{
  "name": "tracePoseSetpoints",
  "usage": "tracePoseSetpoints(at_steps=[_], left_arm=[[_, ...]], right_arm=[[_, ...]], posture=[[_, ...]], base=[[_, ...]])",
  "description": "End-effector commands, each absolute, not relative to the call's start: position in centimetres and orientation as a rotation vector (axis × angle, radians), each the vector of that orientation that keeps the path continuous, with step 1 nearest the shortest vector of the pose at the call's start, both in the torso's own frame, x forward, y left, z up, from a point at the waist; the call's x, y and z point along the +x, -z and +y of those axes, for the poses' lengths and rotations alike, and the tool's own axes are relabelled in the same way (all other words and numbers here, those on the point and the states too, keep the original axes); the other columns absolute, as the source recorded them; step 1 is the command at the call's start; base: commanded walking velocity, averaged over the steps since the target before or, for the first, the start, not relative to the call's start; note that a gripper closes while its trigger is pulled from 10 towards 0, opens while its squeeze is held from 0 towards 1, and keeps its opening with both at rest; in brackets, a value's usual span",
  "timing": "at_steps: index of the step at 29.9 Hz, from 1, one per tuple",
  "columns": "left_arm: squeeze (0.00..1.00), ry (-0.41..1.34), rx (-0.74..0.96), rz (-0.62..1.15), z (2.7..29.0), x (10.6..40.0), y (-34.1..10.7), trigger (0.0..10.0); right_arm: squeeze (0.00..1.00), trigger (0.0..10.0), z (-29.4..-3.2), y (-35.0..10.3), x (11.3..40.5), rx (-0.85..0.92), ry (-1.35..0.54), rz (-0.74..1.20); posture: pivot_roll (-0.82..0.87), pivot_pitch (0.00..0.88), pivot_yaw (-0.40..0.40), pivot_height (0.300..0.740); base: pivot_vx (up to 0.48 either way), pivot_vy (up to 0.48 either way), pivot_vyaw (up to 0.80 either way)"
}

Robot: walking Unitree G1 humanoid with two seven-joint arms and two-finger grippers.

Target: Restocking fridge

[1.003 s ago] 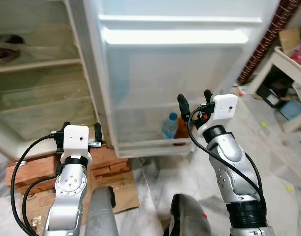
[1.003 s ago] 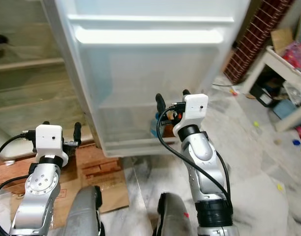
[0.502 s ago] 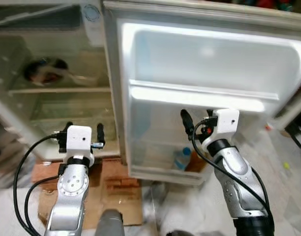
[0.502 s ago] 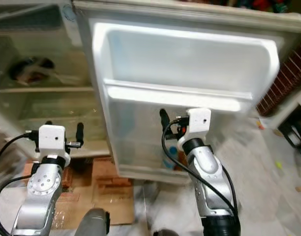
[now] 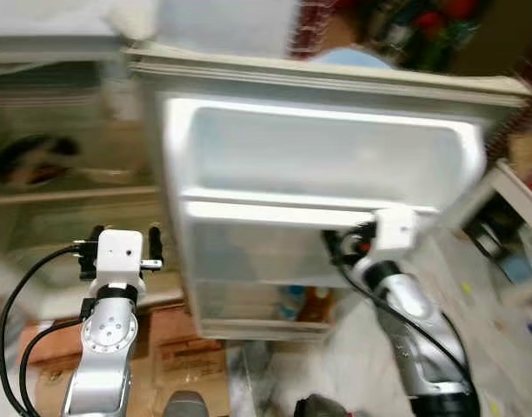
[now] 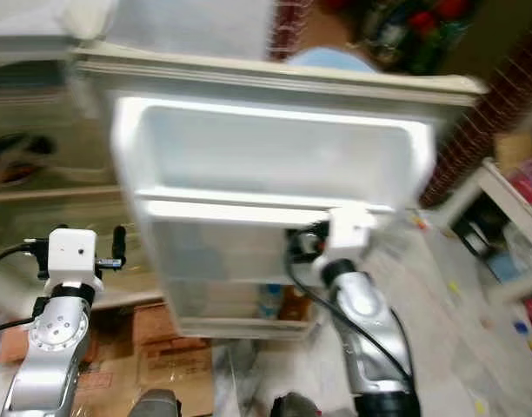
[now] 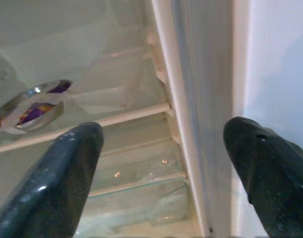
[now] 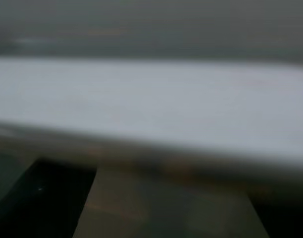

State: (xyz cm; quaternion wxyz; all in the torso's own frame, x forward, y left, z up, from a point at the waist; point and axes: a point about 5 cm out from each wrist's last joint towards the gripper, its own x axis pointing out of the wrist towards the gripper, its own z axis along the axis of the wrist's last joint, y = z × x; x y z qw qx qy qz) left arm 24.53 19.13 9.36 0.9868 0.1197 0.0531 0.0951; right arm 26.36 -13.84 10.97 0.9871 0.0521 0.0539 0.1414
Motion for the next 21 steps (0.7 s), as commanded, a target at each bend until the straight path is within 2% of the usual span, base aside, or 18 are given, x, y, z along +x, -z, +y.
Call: tracePoseSetpoints(at_steps=[1,6,21], left_arm=[[0.00,-0.097,0.216,0.091,17.02,24.55,-9.43,10.0],[0.00,-0.095,0.217,0.091,17.07,24.58,-9.43,10.0],[0.00,-0.097,0.211,0.074,17.74,24.74,-9.83,10.0]], right_arm=[[0.00,10.0,-14.57,-11.89,26.37,0.106,-0.255,0.077],[0.00,10.0,-14.65,-11.53,26.03,0.110,-0.258,0.104],[0.00,10.0,-15.41,-12.06,26.64,0.092,-0.194,0.068]], posture=[[0.06,0.000,-0.068,0.740],[0.06,0.000,-0.066,0.740],[0.06,0.000,-0.060,0.740]], base=[[-0.439,0.000,0.00],[-0.402,0.000,0.00],[0.000,0.000,0.00]])
